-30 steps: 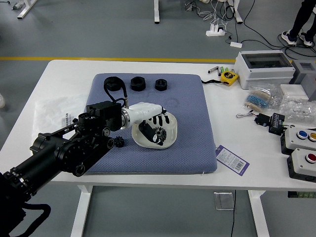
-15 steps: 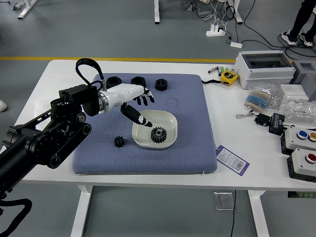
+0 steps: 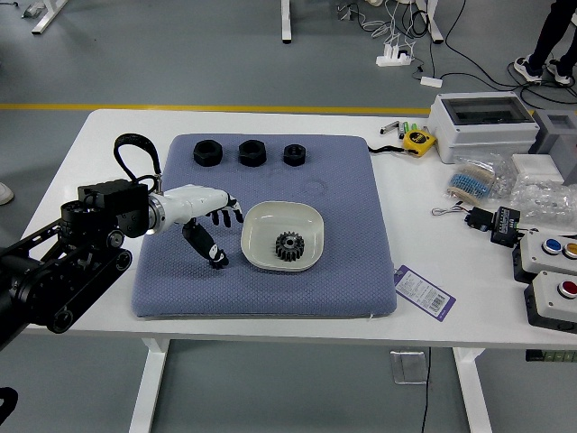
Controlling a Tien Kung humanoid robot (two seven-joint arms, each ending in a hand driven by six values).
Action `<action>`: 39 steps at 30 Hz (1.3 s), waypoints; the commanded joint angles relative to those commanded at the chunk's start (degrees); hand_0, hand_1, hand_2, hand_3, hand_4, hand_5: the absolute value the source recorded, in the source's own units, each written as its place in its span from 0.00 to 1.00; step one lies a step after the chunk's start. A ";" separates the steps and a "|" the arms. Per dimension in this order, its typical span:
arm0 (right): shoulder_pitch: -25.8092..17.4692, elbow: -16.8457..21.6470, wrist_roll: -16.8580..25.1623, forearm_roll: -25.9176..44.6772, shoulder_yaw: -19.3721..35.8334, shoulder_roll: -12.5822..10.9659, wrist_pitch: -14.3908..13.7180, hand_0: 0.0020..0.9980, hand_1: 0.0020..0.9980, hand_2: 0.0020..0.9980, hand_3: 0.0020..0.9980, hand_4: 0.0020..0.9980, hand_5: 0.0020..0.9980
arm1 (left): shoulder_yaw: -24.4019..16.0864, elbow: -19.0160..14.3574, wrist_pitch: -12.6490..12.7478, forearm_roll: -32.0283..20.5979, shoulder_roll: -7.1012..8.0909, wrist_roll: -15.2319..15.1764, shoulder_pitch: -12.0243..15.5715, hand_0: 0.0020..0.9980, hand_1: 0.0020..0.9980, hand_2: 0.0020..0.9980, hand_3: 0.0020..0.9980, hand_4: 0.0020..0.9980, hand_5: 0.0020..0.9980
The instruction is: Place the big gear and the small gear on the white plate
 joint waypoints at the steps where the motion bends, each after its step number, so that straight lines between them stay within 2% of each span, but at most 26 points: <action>1: -0.03 -0.01 -0.02 -0.07 0.07 0.02 -0.02 0.69 0.69 0.76 0.64 0.83 0.75 | 0.02 0.04 -0.05 0.05 0.07 -0.01 0.13 0.61 0.62 0.65 0.67 1.00 0.16; 4: -0.11 -0.02 -0.01 -0.06 0.11 0.04 -0.05 0.69 0.69 0.76 0.64 0.83 0.75 | 0.06 -0.01 -0.19 0.36 0.21 0.02 0.50 0.61 0.62 0.65 0.67 1.00 0.16; 5: -0.15 -0.02 0.01 -0.02 0.09 0.05 -0.05 0.69 0.69 0.76 0.64 0.83 0.75 | 0.05 -0.05 -0.23 0.58 0.20 0.04 0.66 0.59 0.58 0.60 0.63 0.95 0.04; 10: -0.23 -0.01 0.05 0.08 0.00 0.07 -0.02 0.69 0.69 0.76 0.64 0.83 0.75 | -0.02 0.74 0.24 1.74 -0.29 -0.25 1.24 0.59 0.58 0.60 0.63 0.95 0.04; 11: -0.23 -0.01 0.05 0.09 -0.01 0.07 -0.01 0.69 0.69 0.76 0.64 0.83 0.75 | -0.03 0.85 0.27 1.79 -0.33 -0.26 1.27 0.53 0.52 0.55 0.59 0.75 0.00; 16: -0.15 0.01 0.15 0.50 -0.20 0.06 0.06 0.69 0.69 0.76 0.64 0.83 0.75 | 0.11 1.94 0.57 1.86 -0.53 -0.29 1.45 0.53 0.52 0.55 0.59 0.75 0.00; 17: -0.11 0.01 0.16 0.56 -0.24 0.06 0.08 0.69 0.68 0.75 0.64 0.83 0.75 | 0.12 2.09 0.55 1.87 -0.56 -0.29 1.47 0.48 0.49 0.53 0.57 0.68 0.00; 22: 0.04 0.03 0.24 0.83 -0.39 0.04 0.15 0.69 0.68 0.75 0.64 0.83 0.75 | 0.23 1.97 0.36 1.06 -0.61 -0.20 1.49 0.48 0.49 0.53 0.57 0.68 0.00; 23: 0.06 0.03 0.24 0.82 -0.40 0.03 0.17 0.69 0.68 0.75 0.64 0.83 0.75 | 0.28 1.82 0.30 0.71 -0.58 -0.16 1.50 0.46 0.47 0.52 0.57 0.63 0.00; 39: 0.21 -0.02 0.25 0.95 -0.41 0.01 0.15 0.69 0.68 0.75 0.64 0.83 0.74 | 0.72 1.90 -1.37 -3.44 -0.27 0.99 1.82 0.45 0.47 0.51 0.56 0.60 0.00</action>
